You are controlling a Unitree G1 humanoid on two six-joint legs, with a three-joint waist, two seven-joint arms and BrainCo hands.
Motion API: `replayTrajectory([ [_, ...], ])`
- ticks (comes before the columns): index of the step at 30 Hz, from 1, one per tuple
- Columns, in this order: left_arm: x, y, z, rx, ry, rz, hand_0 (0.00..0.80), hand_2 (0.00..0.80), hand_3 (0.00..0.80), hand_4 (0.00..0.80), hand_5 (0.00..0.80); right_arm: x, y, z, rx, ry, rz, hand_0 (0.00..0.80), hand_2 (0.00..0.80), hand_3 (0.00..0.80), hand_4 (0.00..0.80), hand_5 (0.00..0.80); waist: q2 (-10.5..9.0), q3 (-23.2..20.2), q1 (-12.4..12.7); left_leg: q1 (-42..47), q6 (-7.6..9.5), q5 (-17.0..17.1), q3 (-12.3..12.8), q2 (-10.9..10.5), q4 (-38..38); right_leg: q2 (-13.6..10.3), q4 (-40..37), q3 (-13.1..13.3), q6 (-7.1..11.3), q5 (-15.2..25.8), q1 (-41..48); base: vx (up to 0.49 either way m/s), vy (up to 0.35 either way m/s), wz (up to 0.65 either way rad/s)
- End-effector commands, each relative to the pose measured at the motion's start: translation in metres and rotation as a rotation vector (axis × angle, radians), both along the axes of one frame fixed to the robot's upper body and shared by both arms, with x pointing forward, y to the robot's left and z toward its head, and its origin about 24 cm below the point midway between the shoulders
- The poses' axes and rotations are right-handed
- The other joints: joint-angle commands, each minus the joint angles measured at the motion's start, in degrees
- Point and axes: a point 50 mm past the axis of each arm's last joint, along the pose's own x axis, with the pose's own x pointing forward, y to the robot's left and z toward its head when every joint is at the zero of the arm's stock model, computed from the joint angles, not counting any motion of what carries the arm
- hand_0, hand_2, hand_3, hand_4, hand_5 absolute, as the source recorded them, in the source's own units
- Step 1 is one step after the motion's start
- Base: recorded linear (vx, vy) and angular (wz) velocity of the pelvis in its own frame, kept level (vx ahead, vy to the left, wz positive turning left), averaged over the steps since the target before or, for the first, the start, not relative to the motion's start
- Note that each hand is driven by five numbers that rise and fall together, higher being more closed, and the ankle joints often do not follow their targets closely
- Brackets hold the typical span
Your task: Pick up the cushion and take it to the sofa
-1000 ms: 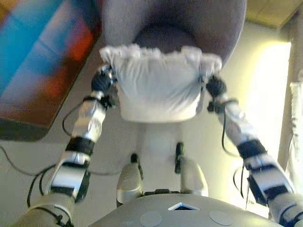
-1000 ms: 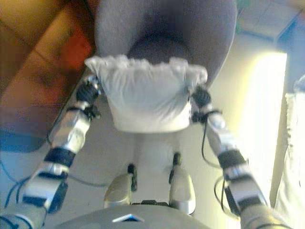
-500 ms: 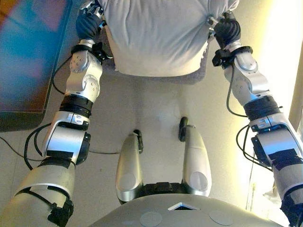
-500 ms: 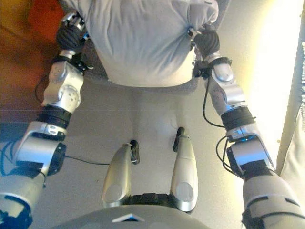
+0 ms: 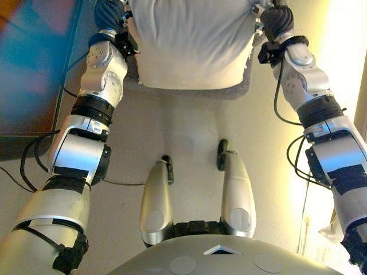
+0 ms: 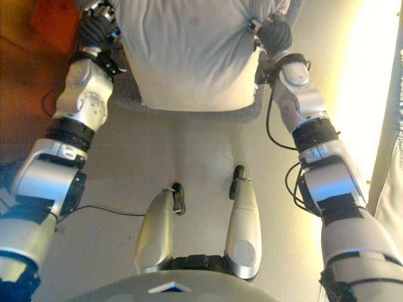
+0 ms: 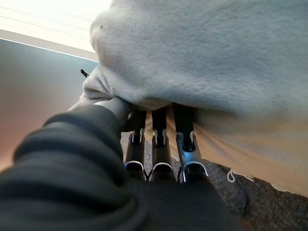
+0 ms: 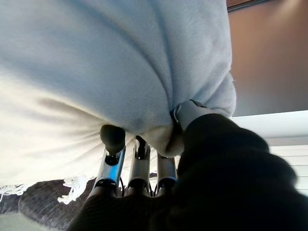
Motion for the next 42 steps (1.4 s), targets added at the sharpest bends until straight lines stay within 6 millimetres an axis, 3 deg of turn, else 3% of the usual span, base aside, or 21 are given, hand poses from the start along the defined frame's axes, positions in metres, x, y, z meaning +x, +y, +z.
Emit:
replayTrajectory([
  [1, 0.001, -0.029, 0.063, 0.06, -0.175, -0.088, 0.8, 0.8, 0.8, 0.8, 0.8, -0.002, 0.049, 0.053, 0.031, -0.171, 0.159, 0.8, 0.8, 0.8, 0.8, 0.8, 0.12, -3.6, 0.4, -2.2, -3.91, 9.1, -1.6, 1.4, -7.7, -4.9, -5.3, 1.9, 4.96, 0.1, 6.4, 0.061, -0.008, -0.02],
  [5, 0.008, -0.025, 0.063, 0.1, -0.082, -0.019, 0.8, 0.8, 0.8, 0.8, 0.8, 0.007, 0.049, 0.048, 0.005, -0.089, 0.136, 0.8, 0.8, 0.8, 0.8, 0.8, 0.0, -3.9, 0.5, -2.3, -4.05, 8.9, -1.7, 1.7, -7.0, -5.2, -5.1, 1.7, 5.19, 0.1, 6.7, 0.061, -0.019, 0.01],
  [6, 0.01, -0.023, 0.063, 0.089, -0.058, -0.008, 0.684, 0.684, 0.684, 0.684, 0.684, 0.01, 0.048, 0.047, -0.013, -0.063, 0.121, 0.8, 0.8, 0.8, 0.8, 0.8, -0.02, -4.1, 0.6, -2.3, -4.09, 9.0, -1.7, 1.7, -7.1, -5.3, -5.2, 1.7, 5.27, 0.1, 6.8, 0.064, -0.014, 0.01],
  [7, 0.012, -0.02, 0.064, 0.072, -0.038, -0.003, 0.0, 0.0, 0.0, 0.0, 0.0, 0.013, 0.045, 0.047, -0.036, -0.042, 0.1, 0.069, 0.069, 0.069, 0.069, 0.069, -0.02, -4.3, 0.7, -2.3, -4.12, 9.1, -1.7, 1.8, -7.2, -5.4, -5.2, 1.6, 5.3, 0.1, 6.8, 0.068, -0.007, 0.01],
  [8, 0.013, -0.016, 0.064, 0.056, -0.022, 0.008, 0.0, 0.0, 0.0, 0.0, 0.0, 0.016, 0.042, 0.048, -0.054, -0.026, 0.076, 0.0, 0.0, 0.0, 0.0, 0.0, 0.09, -4.4, 0.8, -2.2, -4.14, 9.1, -1.7, 1.9, -7.2, -5.5, -5.3, 1.5, 5.29, 0.1, 6.9, 0.061, 0.004, 0.02],
  [17, 0.012, 0.004, 0.075, 0.012, -0.03, 0.11, 0.0, 0.0, 0.0, 0.0, 0.0, 0.017, 0.028, 0.067, -0.014, -0.088, -0.078, 0.0, 0.0, 0.0, 0.0, 0.0, 0.36, -4.7, 1.3, -1.9, -4.03, 8.9, -1.8, 2.0, -6.8, -6.0, -4.8, 1.3, 5.44, -0.2, 7.5, 0.022, 0.004, 0.01],
  [28, 0.002, 0.042, 0.082, 0.027, -0.101, 0.227, 0.0, 0.0, 0.0, 0.0, 0.0, 0.012, 0.007, 0.066, -0.053, -0.152, -0.132, 0.0, 0.0, 0.0, 0.0, 0.0, -0.4, -6.0, 1.8, 1.7, -4.05, 9.6, -1.7, 2.1, -9.4, -6.7, -8.0, -0.4, 5.82, 0.1, 11.6, 0.012, -0.018, 0.03],
  [34, -0.003, 0.055, 0.061, -0.015, -0.101, 0.199, 0.0, 0.0, 0.0, 0.0, 0.0, 0.004, -0.003, 0.045, -0.018, -0.144, -0.119, 0.0, 0.0, 0.0, 0.0, 0.0, -1.14, -7.5, 2.2, 6.0, -3.76, 11.3, -1.8, 1.6, -13.8, -6.9, -12.3, -2.1, 6.02, 1.2, 16.2, 0.019, -0.033, 0.06],
  [38, -0.011, 0.061, 0.035, -0.05, -0.106, 0.147, 0.0, 0.0, 0.0, 0.0, 0.0, -0.006, -0.008, 0.021, 0.042, -0.13, -0.07, 0.0, 0.0, 0.0, 0.0, 0.0, -1.78, -9.2, 2.5, 10.3, -3.14, 13.3, -2.6, 0.9, -19.0, -6.0, -17.7, -3.6, 6.03, 2.8, 20.8, 0.035, -0.035, 0.06],
  [42, -0.023, 0.058, -0.004, -0.094, -0.101, 0.07, 0.0, 0.0, 0.0, 0.0, 0.0, -0.023, -0.004, -0.015, 0.072, -0.111, -0.001, 0.0, 0.0, 0.0, 0.0, 0.0, -2.15, -11.8, 2.8, 15.8, -2.72, 15.4, -2.7, 0.3, -25.7, -4.5, -24.4, -5.1, 6.31, 4.7, 26.7, 0.099, -0.03, 0.02],
])
